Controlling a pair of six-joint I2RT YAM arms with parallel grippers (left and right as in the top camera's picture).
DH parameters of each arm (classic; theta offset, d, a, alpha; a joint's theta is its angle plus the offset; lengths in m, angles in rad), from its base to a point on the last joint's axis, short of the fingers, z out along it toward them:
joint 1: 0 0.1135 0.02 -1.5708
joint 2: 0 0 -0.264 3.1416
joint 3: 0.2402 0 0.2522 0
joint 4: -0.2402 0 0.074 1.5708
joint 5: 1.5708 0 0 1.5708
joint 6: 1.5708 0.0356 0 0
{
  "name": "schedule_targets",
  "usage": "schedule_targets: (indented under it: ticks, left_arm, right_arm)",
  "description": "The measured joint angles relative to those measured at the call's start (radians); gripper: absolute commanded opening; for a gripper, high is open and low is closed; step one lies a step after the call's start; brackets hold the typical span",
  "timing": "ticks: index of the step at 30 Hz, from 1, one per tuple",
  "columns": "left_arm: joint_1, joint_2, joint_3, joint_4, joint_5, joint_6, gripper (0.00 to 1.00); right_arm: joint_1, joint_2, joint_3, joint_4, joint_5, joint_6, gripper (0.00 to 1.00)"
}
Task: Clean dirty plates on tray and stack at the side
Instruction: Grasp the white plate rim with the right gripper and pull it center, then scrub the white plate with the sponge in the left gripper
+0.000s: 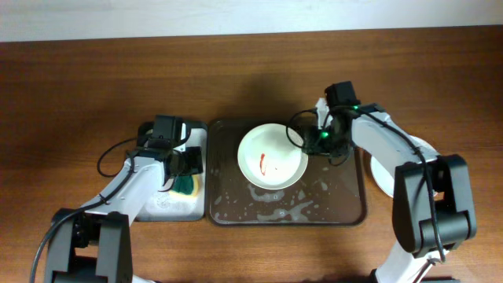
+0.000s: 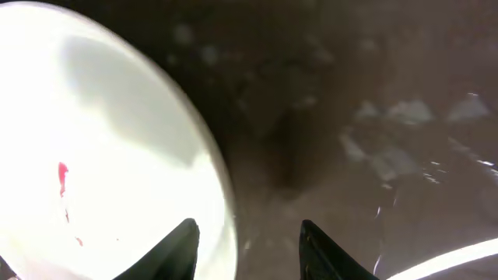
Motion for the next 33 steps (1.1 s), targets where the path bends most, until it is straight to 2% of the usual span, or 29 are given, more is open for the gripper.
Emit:
schedule_targets:
  ticks: [1, 2, 4, 5, 9, 10, 11, 12, 13, 14, 17, 19, 20, 26, 28, 29, 30, 31, 32, 33]
  left_arm:
    - [0.0, 0.0, 0.0, 0.0, -0.001, -0.001, 0.57]
    - [0.0, 0.002, 0.0, 0.0, -0.001, 0.0, 0.49]
    - [0.0, 0.017, 0.0, 0.003, -0.005, 0.001, 0.03]
    - [0.0, 0.023, 0.0, 0.006, -0.01, -0.001, 0.0]
    - [0.0, 0.023, 0.001, 0.002, -0.018, 0.0, 0.0]
    - [0.0, 0.023, 0.005, -0.008, -0.023, 0.0, 0.18]
    - [0.0, 0.023, 0.019, -0.032, -0.032, 0.0, 0.47]
    - [0.0, 0.023, 0.024, -0.045, -0.039, 0.002, 0.63]
    - [0.0, 0.023, 0.034, -0.077, -0.039, 0.003, 0.73]
    - [0.0, 0.021, 0.04, -0.097, -0.041, 0.0, 0.73]
    - [0.0, 0.021, 0.051, -0.198, -0.029, 0.0, 0.72]
    - [0.0, 0.021, 0.051, -0.243, -0.014, 0.0, 0.67]
    - [0.0, 0.021, 0.051, -0.254, 0.001, 0.0, 0.66]
    - [0.0, 0.021, 0.05, -0.261, 0.019, 0.0, 0.65]
    - [0.0, 0.021, 0.037, -0.242, 0.019, 0.0, 0.61]
    - [0.0, 0.021, 0.026, -0.23, 0.019, 0.0, 0.57]
    - [0.0, 0.02, 0.013, -0.217, 0.019, -0.001, 0.48]
    - [0.0, 0.02, 0.003, -0.212, 0.019, -0.002, 0.35]
    - [0.0, 0.015, -0.001, -0.208, 0.019, -0.001, 0.17]
    - [0.0, 0.014, -0.004, -0.207, 0.018, 0.0, 0.06]
  right_arm:
    - [0.005, 0.0, 0.0, 0.005, 0.0, 0.001, 0.43]
    - [0.006, 0.0, 0.0, 0.006, 0.0, 0.0, 0.43]
    - [0.006, 0.0, 0.0, 0.006, 0.004, 0.0, 0.43]
    - [0.006, 0.0, 0.0, 0.006, 0.005, 0.0, 0.43]
    - [0.006, 0.001, 0.0, 0.013, 0.008, 0.0, 0.43]
    - [0.006, 0.001, 0.0, 0.014, 0.008, 0.0, 0.43]
    - [0.006, 0.001, 0.0, 0.02, 0.008, 0.0, 0.43]
    - [0.006, 0.001, 0.0, 0.02, 0.008, 0.0, 0.43]
    - [0.006, 0.001, 0.0, 0.021, 0.008, 0.0, 0.43]
    - [0.006, 0.001, 0.0, 0.02, 0.008, 0.0, 0.43]
    - [0.006, 0.001, 0.0, 0.021, 0.008, 0.0, 0.42]
    - [0.006, 0.001, 0.0, 0.021, 0.008, 0.0, 0.35]
    - [0.006, 0.001, 0.0, 0.021, 0.008, 0.001, 0.32]
    - [0.012, 0.001, -0.007, 0.029, 0.008, 0.031, 0.32]
    - [0.026, 0.001, -0.025, 0.047, 0.011, 0.034, 0.3]
    - [0.029, 0.002, -0.028, 0.047, 0.011, 0.034, 0.27]
    - [0.034, 0.003, -0.032, 0.047, 0.011, 0.035, 0.23]
    - [0.035, 0.003, -0.033, 0.047, 0.011, 0.036, 0.18]
    - [0.036, 0.005, -0.033, 0.047, 0.011, 0.035, 0.14]
    - [0.036, 0.005, -0.033, 0.045, 0.011, 0.035, 0.12]
